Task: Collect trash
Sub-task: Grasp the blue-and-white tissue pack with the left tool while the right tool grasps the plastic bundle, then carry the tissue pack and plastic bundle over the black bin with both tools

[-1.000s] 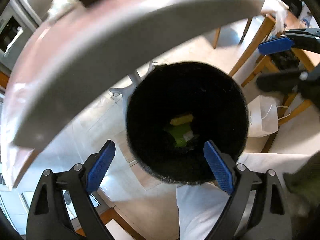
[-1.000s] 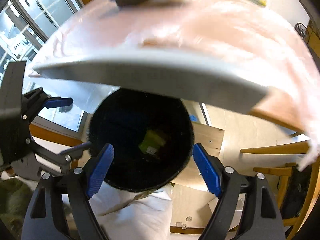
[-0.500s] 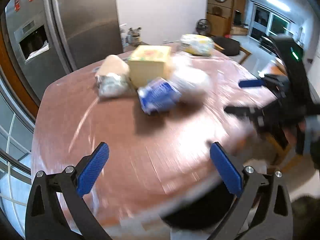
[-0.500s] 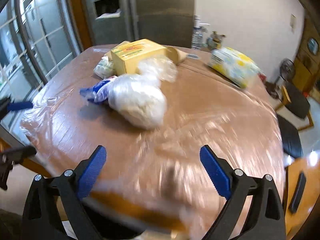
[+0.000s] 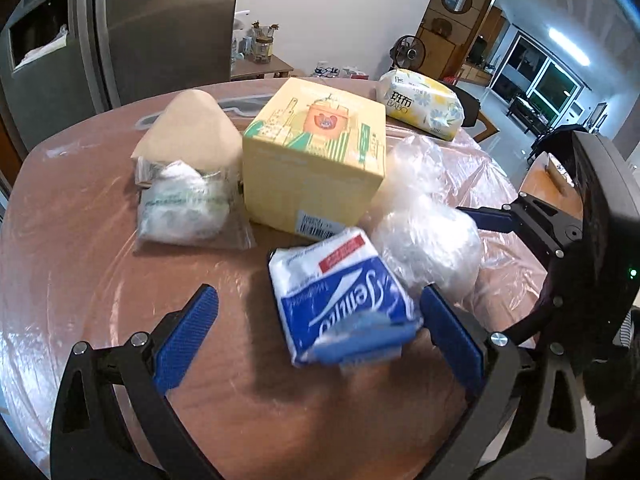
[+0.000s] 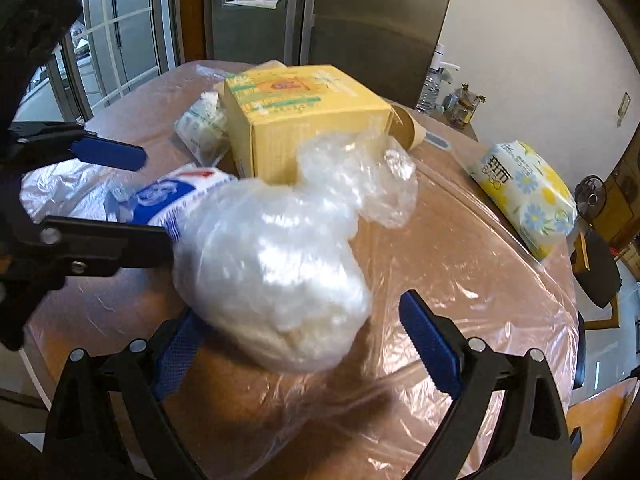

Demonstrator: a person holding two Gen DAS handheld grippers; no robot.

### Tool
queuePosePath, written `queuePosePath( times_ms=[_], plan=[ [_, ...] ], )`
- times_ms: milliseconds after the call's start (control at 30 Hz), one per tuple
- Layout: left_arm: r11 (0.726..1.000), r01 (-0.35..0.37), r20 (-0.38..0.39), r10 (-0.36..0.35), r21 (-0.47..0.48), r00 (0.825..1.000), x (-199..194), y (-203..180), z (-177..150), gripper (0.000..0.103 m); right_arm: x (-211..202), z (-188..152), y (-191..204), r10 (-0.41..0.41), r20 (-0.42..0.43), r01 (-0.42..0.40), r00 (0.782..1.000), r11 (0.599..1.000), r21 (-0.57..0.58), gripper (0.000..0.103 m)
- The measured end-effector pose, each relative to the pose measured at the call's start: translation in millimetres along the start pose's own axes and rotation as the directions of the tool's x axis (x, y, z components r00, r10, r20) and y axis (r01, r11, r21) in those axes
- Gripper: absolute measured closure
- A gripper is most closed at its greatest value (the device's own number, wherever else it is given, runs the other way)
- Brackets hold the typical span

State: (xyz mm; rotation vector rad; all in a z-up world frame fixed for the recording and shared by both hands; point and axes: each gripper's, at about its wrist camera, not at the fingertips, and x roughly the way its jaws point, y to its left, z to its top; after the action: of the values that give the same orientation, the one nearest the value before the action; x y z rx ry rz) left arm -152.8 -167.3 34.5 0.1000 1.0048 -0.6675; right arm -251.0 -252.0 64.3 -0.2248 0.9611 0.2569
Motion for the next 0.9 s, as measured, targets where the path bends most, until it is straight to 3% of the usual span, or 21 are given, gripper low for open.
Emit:
queuePosePath(
  times_ms=[200,633,667,700,900],
  plan=[
    [1.0,0.023,-0.033,-0.023,-0.014,0.999,8.2,5.4,4.0,0.018,2.3,1.3,-5.0,0.035,-0.019,-0.034,0.999,0.999,0.024,0.029],
    [0.999,0.038,-0.032,-0.038,0.001,0.999,8.1,6.0,10.0,0.019,1.9,9.8,-5.9,0.072,-0.007,-0.071,0.997,0.995,0.067,0.029],
    [0.999,0.041,-0.032,-0.041,0.001,0.999,8.3,5.9,10.4,0.026,1.6,10.4,-6.3,0.083,-0.006,-0.082,0.997,0.994,0.071,0.033],
    [0.999,0.051,-0.041,-0.051,-0.004,0.998,9.1,6.4,10.4,0.036,1.5,10.0,-7.1,0.105,-0.006,-0.104,0.995,0.992,0.078,0.047],
    [0.998,0.066,-0.031,-0.066,-0.02,0.997,1.8,9.5,8.7,0.05,-3.4,7.2,-14.2,0.142,0.012,-0.143,0.99,0.981,0.132,0.051]
  ],
)
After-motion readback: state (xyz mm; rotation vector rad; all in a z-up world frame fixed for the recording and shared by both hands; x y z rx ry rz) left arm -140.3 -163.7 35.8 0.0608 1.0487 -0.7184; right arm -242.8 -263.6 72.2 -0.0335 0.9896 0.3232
